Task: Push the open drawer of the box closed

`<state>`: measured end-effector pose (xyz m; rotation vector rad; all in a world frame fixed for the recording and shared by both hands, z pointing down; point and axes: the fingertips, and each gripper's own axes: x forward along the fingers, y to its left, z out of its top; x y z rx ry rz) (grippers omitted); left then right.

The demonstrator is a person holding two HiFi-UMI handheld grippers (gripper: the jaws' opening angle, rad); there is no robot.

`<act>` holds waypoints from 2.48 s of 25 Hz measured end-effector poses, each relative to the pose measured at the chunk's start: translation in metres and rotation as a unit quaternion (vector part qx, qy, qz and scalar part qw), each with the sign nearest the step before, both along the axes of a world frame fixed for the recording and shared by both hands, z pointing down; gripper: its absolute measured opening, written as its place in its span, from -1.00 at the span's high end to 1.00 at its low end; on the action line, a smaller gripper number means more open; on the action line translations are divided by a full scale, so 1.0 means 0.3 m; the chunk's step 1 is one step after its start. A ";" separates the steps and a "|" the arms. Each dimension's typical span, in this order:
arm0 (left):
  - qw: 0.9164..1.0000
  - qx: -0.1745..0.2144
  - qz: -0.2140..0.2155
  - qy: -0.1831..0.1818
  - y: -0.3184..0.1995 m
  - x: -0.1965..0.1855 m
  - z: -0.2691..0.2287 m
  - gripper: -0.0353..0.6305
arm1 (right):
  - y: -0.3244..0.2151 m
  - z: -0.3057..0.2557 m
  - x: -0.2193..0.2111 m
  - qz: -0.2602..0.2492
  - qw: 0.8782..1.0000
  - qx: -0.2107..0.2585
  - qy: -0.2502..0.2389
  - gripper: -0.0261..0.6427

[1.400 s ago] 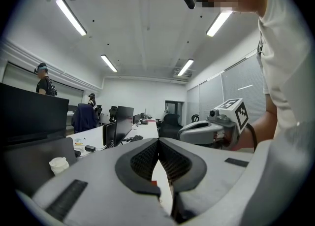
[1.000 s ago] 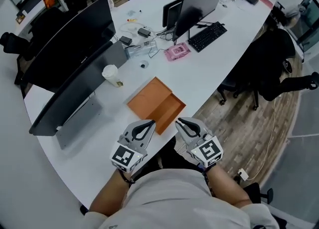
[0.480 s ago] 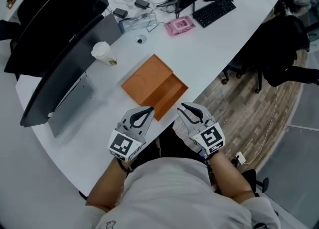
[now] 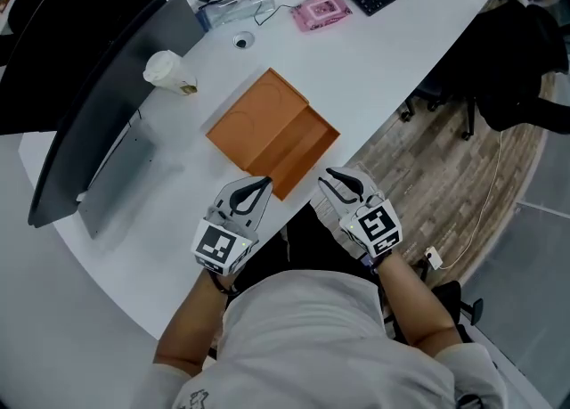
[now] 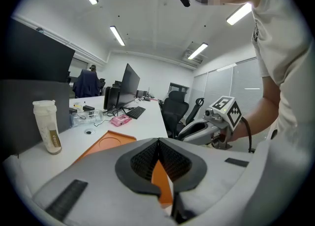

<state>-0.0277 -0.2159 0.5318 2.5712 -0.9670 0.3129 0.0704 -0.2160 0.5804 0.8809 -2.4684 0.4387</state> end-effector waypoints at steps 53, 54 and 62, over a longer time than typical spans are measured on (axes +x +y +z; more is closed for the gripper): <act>0.996 -0.092 -0.019 -0.012 -0.009 -0.009 0.397 0.90 | -0.022 0.566 -0.023 -0.047 0.990 -0.116 0.064 0.70; 0.996 -0.091 -0.020 -0.011 -0.011 -0.009 0.387 0.90 | -0.022 0.566 -0.021 -0.046 0.990 -0.118 0.065 0.70; 0.996 -0.083 -0.028 -0.010 -0.023 -0.021 0.331 0.90 | -0.026 0.556 -0.028 -0.048 0.989 -0.121 0.067 0.70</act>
